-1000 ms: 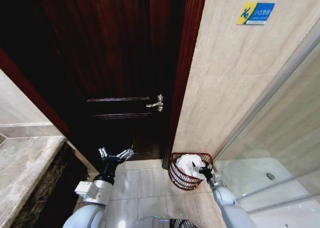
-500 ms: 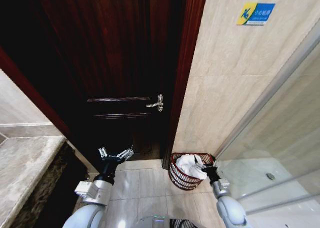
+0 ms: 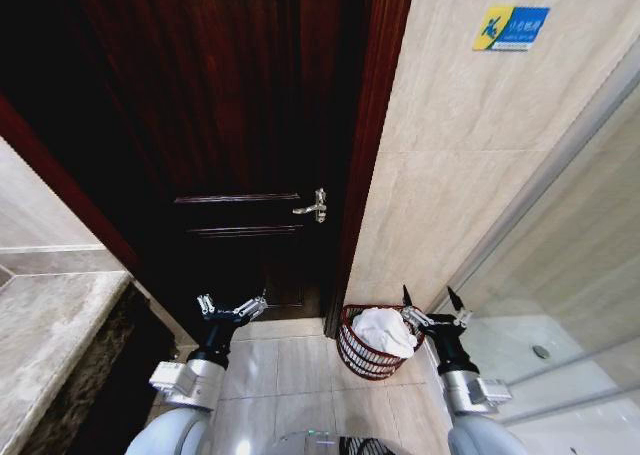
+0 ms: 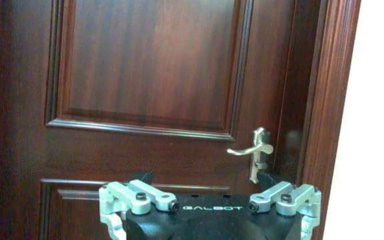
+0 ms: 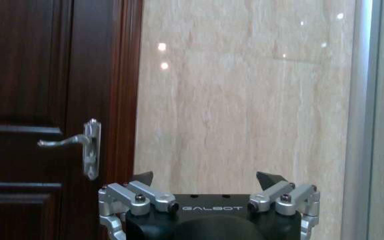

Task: Discard the used towel into the hamper.

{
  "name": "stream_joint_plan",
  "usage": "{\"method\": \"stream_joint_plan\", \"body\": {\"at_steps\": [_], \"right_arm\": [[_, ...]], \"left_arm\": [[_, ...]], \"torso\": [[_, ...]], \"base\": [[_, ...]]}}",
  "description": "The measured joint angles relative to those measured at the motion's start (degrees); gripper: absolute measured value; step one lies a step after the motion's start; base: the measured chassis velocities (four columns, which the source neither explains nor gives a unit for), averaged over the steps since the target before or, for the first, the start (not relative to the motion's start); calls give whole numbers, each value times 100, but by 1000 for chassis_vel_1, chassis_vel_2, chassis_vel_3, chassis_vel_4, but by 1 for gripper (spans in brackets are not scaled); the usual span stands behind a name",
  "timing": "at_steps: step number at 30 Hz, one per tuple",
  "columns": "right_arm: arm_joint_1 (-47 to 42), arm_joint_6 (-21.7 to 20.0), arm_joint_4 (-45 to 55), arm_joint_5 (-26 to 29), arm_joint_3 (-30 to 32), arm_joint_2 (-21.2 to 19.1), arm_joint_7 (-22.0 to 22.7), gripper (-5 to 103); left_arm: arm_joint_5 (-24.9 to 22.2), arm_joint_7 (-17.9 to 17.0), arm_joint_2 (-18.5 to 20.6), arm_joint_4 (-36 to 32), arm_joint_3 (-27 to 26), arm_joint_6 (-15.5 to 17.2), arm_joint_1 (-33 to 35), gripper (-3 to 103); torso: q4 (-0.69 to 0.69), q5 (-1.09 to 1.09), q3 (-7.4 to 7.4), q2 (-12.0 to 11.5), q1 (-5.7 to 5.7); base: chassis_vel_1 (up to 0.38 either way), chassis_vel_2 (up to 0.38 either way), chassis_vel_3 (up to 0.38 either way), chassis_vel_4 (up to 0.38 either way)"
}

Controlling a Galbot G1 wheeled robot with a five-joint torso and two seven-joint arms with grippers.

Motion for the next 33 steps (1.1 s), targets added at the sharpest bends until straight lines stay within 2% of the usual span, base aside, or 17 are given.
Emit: {"method": "stream_joint_plan", "body": {"at_steps": [11,33], "right_arm": [[-216,-51,521,-65,-156,-16,6,100],[-217,-72,524,-69,-183,-27,1,100]], "left_arm": [[0,0,0,0,0,0,0,100],[0,0,0,0,0,0,0,100]], "torso": [[0,0,0,0,0],[0,0,0,0,0]], "base": [[0,0,0,0],[0,0,0,0]]}}
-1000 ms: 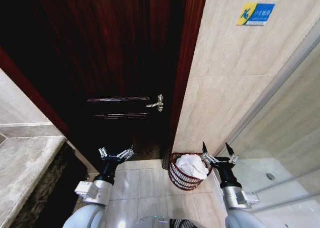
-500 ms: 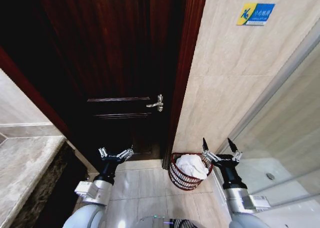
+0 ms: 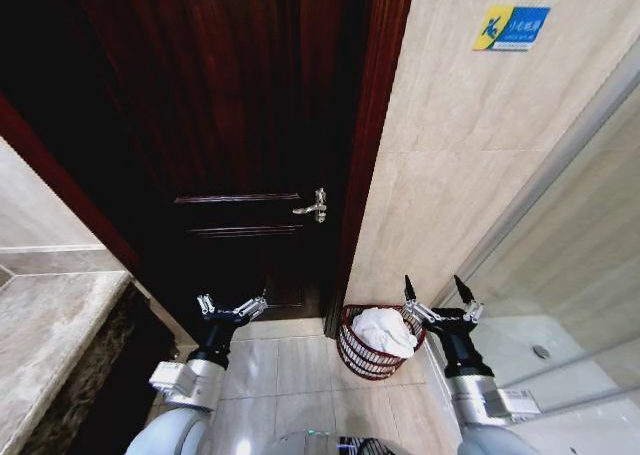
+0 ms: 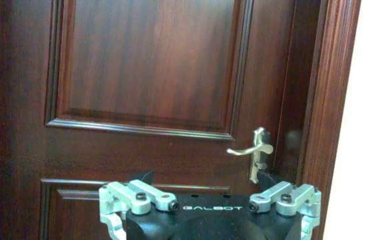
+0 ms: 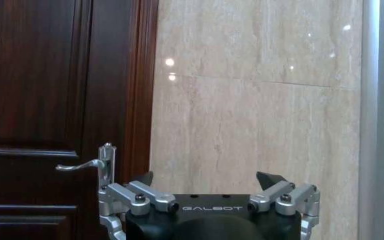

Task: Discard the used towel into the hamper.

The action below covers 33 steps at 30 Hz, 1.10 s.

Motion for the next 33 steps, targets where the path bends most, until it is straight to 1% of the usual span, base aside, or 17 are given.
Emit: {"method": "stream_joint_plan", "body": {"at_steps": [9,17,18,20,22,24,27,28,32,33], "right_arm": [[3,1,-11,1,1,1,-4,100],[6,2,-16,3,3,1,-6,100],[6,3,-16,4,3,1,-7,100],[6,4,-16,4,3,1,-7,100],[6,4,-17,4,3,1,-7,100],[6,4,-18,5,4,1,-7,100],[7,5,-20,5,5,-1,-7,100],[7,5,-20,5,5,-1,-7,100],[6,5,-20,5,6,0,-7,100],[6,5,-20,5,6,0,-7,100]], "left_arm": [[0,0,1,0,-1,0,0,100],[0,0,0,0,1,0,0,100],[0,0,0,0,1,0,0,100],[0,0,0,0,1,0,0,100],[0,0,0,0,1,0,-1,100],[0,0,-1,0,2,0,-1,100],[0,0,-3,0,2,0,0,100],[0,1,-4,0,3,0,0,100],[0,3,-3,0,3,0,0,100],[0,2,-2,0,3,0,0,100]], "torso": [[0,-1,0,0,0],[0,1,1,-1,2],[1,-2,0,-1,1],[1,1,0,0,0],[0,-2,0,-1,0],[-1,2,0,-1,0],[2,3,0,-1,0],[3,4,0,0,-1],[-1,2,-1,-1,0],[0,2,-3,-5,-1]], "base": [[-33,-41,34,34],[-176,-184,189,170],[-226,-206,251,231],[-227,-213,251,231],[-247,-281,261,275],[-267,-287,252,233],[-224,-236,202,210],[-53,-178,193,115],[-18,-99,34,35],[-57,-43,9,-40]]}}
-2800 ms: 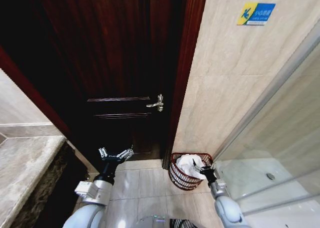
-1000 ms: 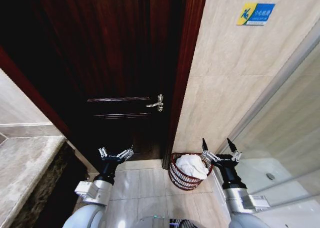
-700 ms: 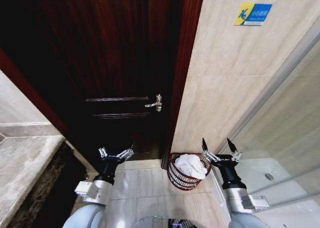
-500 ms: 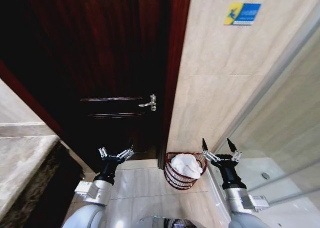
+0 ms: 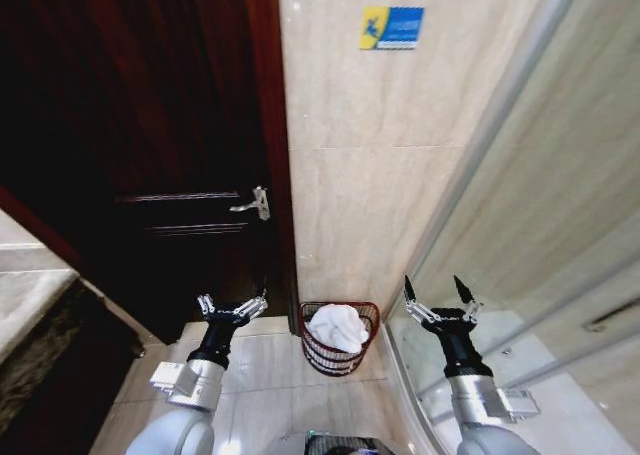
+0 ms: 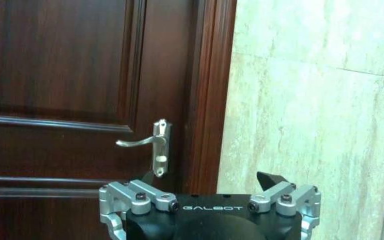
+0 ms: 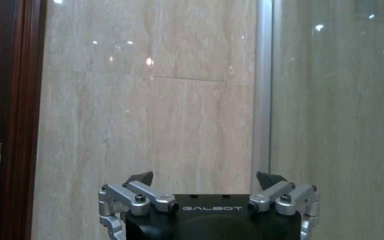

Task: Discard the used towel into the hamper.

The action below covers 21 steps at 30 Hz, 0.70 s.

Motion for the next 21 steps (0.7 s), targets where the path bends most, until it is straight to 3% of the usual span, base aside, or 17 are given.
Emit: {"method": "stream_joint_plan", "body": {"at_steps": [3,21], "right_arm": [[1,0,0,0,-3,1,0,100],[1,0,-1,0,-3,0,-1,100]], "left_arm": [[0,-1,3,0,-3,0,0,100],[0,-4,2,0,-2,0,0,100]], "torso": [[2,-8,-12,-22,-10],[2,-1,-79,-150,-71]], "base": [[62,86,13,-26],[81,79,66,62]]}}
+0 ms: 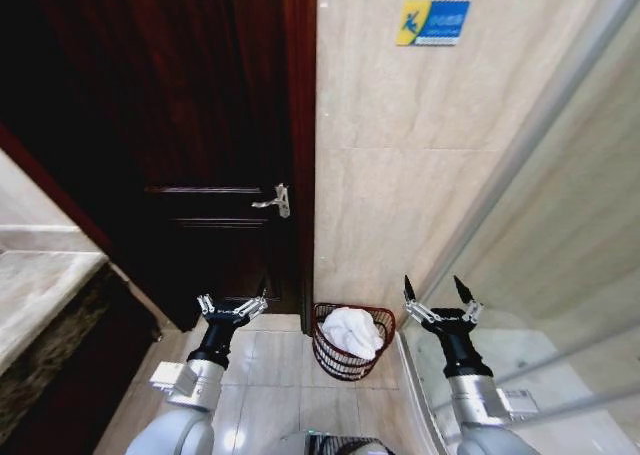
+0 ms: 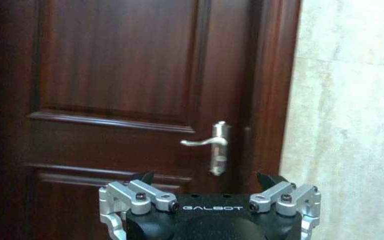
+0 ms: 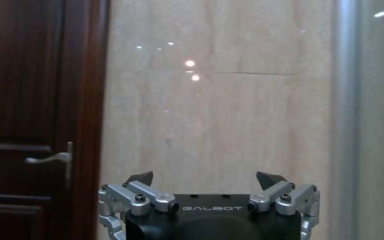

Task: Discard the used towel into the hamper.

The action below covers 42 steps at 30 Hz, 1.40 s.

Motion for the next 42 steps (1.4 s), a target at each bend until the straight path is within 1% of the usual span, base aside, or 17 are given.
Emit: {"method": "stream_joint_plan", "body": {"at_steps": [6,9,12,24,27,42], "right_arm": [[0,0,0,0,0,0,0,100],[0,0,0,0,0,0,0,100],[0,0,0,0,0,0,0,100],[0,0,0,0,0,0,0,100],[0,0,0,0,0,0,0,100],[0,0,0,0,1,0,1,100]], "left_arm": [[0,1,0,0,-1,0,0,100],[0,1,0,0,-1,0,0,100],[0,2,0,0,-1,0,0,100],[0,2,0,0,0,0,0,100],[0,2,0,0,-1,0,0,100],[0,2,-1,0,0,0,0,100]], "torso": [[2,-1,-22,-36,-17],[0,-1,-23,-39,-17],[-2,0,-23,-39,-17],[-1,-1,-21,-34,-16],[1,-1,-20,-33,-16],[0,0,-18,-28,-12]], "base": [[116,124,97,103],[56,47,43,49],[0,0,0,0],[-9,-7,-4,-6],[0,0,0,0],[26,25,-27,-30]]}}
